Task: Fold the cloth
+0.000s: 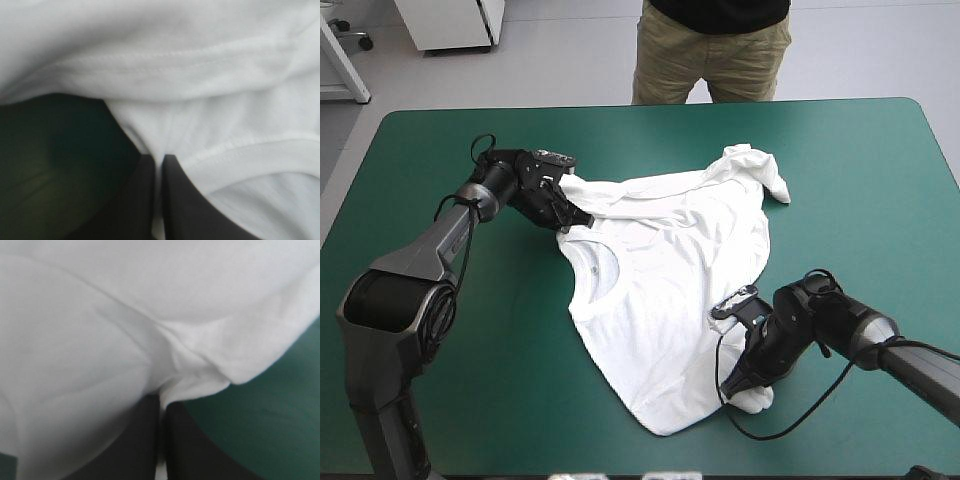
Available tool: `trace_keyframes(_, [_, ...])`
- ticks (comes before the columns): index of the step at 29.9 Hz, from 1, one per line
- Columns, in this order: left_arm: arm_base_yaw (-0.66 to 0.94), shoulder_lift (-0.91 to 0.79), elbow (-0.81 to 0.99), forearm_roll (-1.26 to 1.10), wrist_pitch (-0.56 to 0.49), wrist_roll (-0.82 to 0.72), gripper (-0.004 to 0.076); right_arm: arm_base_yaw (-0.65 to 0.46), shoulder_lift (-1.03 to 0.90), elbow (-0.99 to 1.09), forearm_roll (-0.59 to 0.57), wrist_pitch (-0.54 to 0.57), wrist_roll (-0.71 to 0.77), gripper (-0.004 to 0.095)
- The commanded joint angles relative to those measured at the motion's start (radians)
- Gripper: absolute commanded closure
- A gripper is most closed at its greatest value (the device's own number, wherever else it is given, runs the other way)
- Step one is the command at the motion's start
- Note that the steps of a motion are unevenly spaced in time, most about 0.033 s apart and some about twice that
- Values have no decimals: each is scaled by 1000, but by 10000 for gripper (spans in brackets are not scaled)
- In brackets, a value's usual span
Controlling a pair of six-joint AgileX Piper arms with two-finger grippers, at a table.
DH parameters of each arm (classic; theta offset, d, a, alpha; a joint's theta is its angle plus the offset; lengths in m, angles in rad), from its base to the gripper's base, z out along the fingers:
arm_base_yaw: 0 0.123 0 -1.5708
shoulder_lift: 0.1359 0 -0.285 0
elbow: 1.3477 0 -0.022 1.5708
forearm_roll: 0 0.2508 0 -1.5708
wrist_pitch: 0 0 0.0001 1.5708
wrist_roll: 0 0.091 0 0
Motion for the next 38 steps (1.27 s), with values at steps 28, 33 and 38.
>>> trace_keyframes(28, [8,-641,-952,80,65,18,733,7,-235,-1488,-379,-81,-21,908])
trace_keyframes(33, [8,-738,-1009,73,-10,42,733,7,-235,-1663,-261,20,-93,906])
trace_keyframes(38, [8,-785,-1007,80,-23,66,733,7,-232,-1676,-280,85,-91,906])
